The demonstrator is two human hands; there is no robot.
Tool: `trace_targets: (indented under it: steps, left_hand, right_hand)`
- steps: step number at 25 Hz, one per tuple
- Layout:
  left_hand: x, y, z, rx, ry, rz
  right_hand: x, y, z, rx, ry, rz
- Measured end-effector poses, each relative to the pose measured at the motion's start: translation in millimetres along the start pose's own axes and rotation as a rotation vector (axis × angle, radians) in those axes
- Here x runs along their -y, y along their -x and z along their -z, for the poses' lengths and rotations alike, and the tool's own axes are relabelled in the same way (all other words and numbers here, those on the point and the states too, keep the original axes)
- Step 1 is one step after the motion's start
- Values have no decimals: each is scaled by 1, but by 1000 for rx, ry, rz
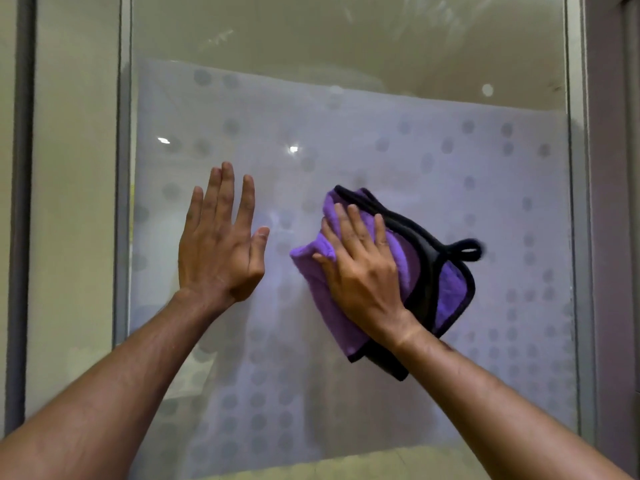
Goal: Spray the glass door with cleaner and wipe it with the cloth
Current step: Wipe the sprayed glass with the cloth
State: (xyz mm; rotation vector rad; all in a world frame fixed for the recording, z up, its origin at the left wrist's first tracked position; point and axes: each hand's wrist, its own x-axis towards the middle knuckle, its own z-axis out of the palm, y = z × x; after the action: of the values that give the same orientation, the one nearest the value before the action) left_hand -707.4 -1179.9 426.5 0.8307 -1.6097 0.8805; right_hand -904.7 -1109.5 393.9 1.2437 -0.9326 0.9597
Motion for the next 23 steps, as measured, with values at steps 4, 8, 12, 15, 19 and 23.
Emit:
trace_targets:
  steps: [4, 8, 12, 15, 19, 23]
  left_hand:
    - [-1, 1, -2, -13, -4, -2]
    - [-3, -1, -4, -19, -8, -2]
    - [1, 0, -3, -25, -4, -6]
    - [0, 0, -2, -18, -3, -10]
    - [0, 0, -3, -11, -1, -7]
    - [1, 0, -2, -9, 6, -7]
  right_hand:
    - [-17, -20, -3, -95, -6, -313]
    - [-4, -16, -6, -75, -34, -164]
    - [-15, -11, 4, 32, 105, -88]
    - [-18, -7, 7, 140, 127, -179]
    - [-28, 10, 12, 122, 68, -109]
    - [-33, 55, 18, 54, 75, -75]
